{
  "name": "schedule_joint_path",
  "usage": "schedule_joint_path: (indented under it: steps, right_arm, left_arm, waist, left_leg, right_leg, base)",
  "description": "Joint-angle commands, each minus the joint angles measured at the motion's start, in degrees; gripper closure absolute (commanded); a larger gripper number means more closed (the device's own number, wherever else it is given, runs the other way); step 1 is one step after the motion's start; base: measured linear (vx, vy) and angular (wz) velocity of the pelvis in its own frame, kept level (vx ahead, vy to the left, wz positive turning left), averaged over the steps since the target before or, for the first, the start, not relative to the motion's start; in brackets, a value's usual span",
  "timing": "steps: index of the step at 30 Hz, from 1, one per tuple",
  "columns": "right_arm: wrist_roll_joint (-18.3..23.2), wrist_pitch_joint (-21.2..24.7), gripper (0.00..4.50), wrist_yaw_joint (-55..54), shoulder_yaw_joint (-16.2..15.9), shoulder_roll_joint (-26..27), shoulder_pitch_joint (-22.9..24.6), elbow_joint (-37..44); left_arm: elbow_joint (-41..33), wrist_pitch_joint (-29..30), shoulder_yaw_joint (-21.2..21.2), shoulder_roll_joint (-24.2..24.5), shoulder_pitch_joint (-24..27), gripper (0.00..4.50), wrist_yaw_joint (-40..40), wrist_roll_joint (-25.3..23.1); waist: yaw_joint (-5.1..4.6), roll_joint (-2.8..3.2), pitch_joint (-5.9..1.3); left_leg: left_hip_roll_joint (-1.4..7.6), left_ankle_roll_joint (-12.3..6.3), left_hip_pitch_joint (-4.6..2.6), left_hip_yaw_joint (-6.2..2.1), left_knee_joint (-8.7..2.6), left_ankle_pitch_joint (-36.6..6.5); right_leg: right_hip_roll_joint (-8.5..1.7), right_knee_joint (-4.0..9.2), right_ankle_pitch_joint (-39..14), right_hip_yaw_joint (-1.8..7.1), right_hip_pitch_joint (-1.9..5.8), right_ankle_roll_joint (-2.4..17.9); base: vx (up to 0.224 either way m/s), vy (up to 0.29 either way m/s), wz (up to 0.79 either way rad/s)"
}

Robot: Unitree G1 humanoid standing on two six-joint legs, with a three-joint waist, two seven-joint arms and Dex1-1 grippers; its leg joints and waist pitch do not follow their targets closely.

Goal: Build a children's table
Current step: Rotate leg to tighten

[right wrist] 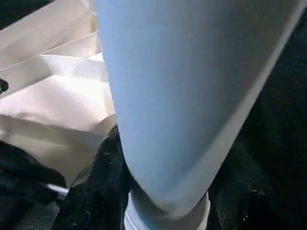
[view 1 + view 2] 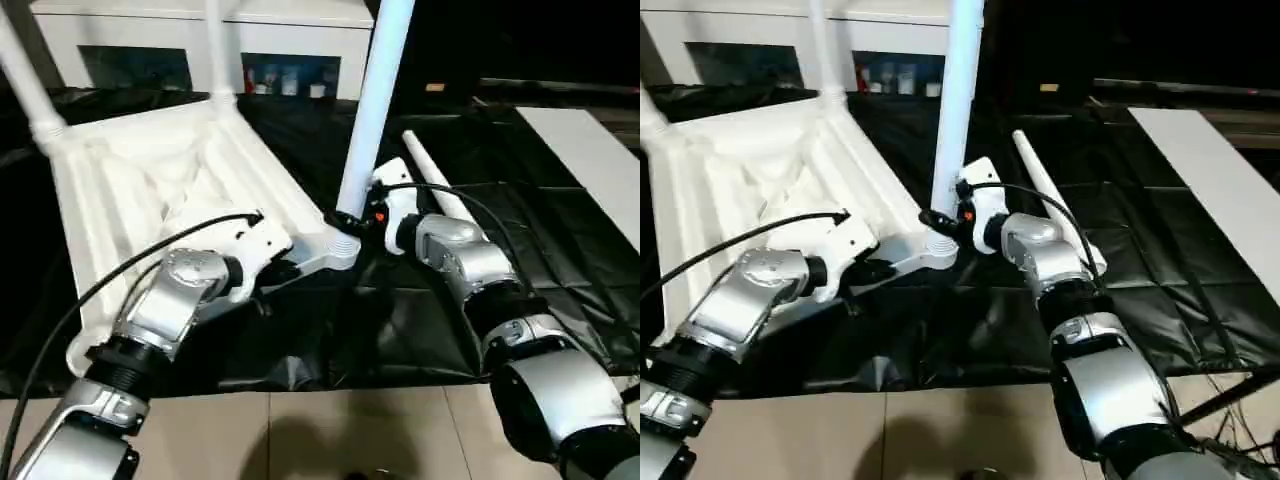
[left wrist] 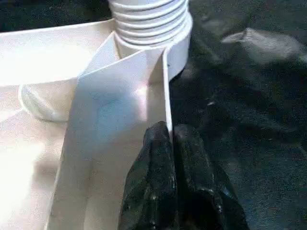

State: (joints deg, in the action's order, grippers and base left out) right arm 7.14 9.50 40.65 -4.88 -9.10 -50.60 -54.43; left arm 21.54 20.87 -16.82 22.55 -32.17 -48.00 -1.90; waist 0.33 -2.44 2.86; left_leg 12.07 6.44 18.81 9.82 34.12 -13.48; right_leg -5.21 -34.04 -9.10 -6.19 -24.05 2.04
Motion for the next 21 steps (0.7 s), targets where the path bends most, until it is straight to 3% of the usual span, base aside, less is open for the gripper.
schedule_joint_path:
  steps: [1, 4, 6, 7, 13, 18, 21]
  right_arm:
    - [-2.9, 6.0, 2.64, -0.4, -1.3, -3.0, 4.4, -3.4]
    - [-2.4, 8.4, 2.64, 4.6, -2.2, -5.3, 6.6, 2.0]
    - [-2.3, 8.7, 2.64, 6.1, -2.6, -5.9, 7.3, 3.2]
    - [-2.1, 9.0, 2.64, 8.1, -3.1, -6.9, 8.2, 4.7]
    - [-1.5, 11.3, 2.64, 17.3, -6.2, -11.4, 14.6, 13.3]
    - [-2.8, 10.5, 2.64, 16.3, -7.1, -11.9, 16.9, 14.1]
    - [-3.4, 9.5, 2.64, 9.9, -5.7, -9.9, 16.5, 10.7]
  left_arm:
    - [-3.6, -1.8, -1.8, 1.2, 0.0, 4.50, -4.0, 1.9]
    - [-4.6, -5.6, -2.8, 3.5, 0.7, 4.50, -8.0, 2.3]
    - [-5.0, -6.2, -2.8, 3.8, 1.0, 4.50, -9.4, 2.3]
    - [-5.5, -6.5, -2.8, 4.1, 1.2, 4.50, -10.8, 2.6]
    - [-7.5, -5.8, -3.1, 5.3, 2.3, 4.50, -13.4, 4.3]
    - [-5.8, -7.0, -3.1, 5.4, 2.1, 4.50, -13.2, 3.2]
    - [-4.2, -5.6, -2.5, 4.0, 1.3, 4.50, -10.3, 2.0]
  waist:
    - [0.31, 1.08, -3.38]
    - [0.50, 0.78, -3.44]
    - [0.62, 0.89, -3.43]
    - [0.68, 0.61, -3.44]
    - [1.99, 0.74, -3.36]
    - [2.58, 0.79, -3.37]
    - [2.58, 0.85, -3.36]
  left_leg:
    - [1.38, -2.59, 0.66, 0.18, -4.40, -5.9]
    - [1.31, -3.82, 0.80, 0.10, -4.33, -5.7]
    - [1.38, -3.93, 0.64, 0.18, -4.27, -5.3]
    - [1.45, -3.97, 0.57, 0.30, -4.24, -5.2]
    - [1.54, -3.93, 0.00, 0.57, -4.25, -4.9]
    - [1.36, -2.92, 0.12, 0.54, -4.34, -5.8]
    - [1.32, -2.07, 0.27, 0.40, -4.43, -6.3]
  right_leg:
    - [-3.14, 2.66, -8.3, 3.41, 3.68, 15.4]
    - [-3.19, 2.69, -8.9, 3.51, 3.91, 14.6]
    - [-3.24, 2.70, -8.8, 3.57, 3.70, 14.7]
    - [-3.22, 2.71, -9.0, 3.60, 3.63, 14.7]
    - [-2.99, 2.64, -8.5, 3.80, 3.29, 14.7]
    - [-2.97, 2.92, -10.8, 3.96, 3.44, 13.4]
    - [-2.99, 3.04, -11.8, 3.92, 3.55, 12.6]
  base:
    - [0.000, 0.000, 0.00]
    - [0.000, 0.000, 0.00]
    - [0.000, 0.000, 0.00]
    - [0.000, 0.000, 0.00]
    - [0.000, 0.000, 0.00]
    - [0.000, 0.000, 0.00]
    - [0.000, 0.000, 0.00]
